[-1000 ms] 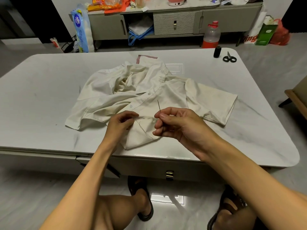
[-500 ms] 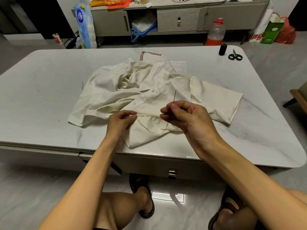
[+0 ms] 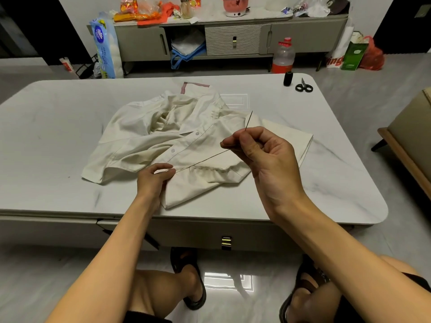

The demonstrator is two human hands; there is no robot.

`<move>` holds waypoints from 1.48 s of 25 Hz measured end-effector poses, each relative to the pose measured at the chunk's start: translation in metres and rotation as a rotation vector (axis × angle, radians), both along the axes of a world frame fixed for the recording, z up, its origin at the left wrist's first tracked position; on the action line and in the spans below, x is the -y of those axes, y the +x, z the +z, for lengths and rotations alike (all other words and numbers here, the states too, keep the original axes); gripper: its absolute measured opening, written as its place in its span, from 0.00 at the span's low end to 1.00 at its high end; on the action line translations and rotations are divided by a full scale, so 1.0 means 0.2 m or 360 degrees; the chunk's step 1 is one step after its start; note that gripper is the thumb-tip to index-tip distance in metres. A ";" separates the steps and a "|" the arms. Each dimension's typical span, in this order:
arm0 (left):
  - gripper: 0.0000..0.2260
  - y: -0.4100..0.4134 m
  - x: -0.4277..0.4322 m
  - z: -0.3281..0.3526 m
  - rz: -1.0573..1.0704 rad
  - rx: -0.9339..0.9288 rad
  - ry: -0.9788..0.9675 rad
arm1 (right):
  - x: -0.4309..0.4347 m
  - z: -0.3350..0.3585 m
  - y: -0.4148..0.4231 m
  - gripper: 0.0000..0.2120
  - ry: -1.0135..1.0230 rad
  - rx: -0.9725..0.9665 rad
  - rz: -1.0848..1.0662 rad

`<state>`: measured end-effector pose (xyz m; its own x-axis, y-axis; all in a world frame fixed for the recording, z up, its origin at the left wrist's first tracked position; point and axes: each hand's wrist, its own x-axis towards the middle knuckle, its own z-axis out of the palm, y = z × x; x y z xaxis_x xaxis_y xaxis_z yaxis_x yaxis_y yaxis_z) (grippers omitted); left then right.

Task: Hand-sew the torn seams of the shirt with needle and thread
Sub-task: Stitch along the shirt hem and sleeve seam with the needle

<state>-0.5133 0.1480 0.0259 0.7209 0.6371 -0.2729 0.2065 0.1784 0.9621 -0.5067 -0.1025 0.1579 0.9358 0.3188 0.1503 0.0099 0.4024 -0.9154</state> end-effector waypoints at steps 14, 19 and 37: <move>0.08 0.00 -0.01 -0.02 -0.0048 -0.0007 -0.0018 | 0.02 0.02 -0.01 0.08 0.0102 0.0119 0.0023; 0.07 -0.01 0.01 0.00 -0.0040 -0.0016 -0.0008 | 0.03 0.04 -0.01 0.06 0.0068 0.0145 0.0055; 0.14 -0.12 0.00 0.19 -0.0376 -0.0036 -0.0109 | -0.37 -0.42 0.13 0.06 -0.0623 -0.0282 0.0437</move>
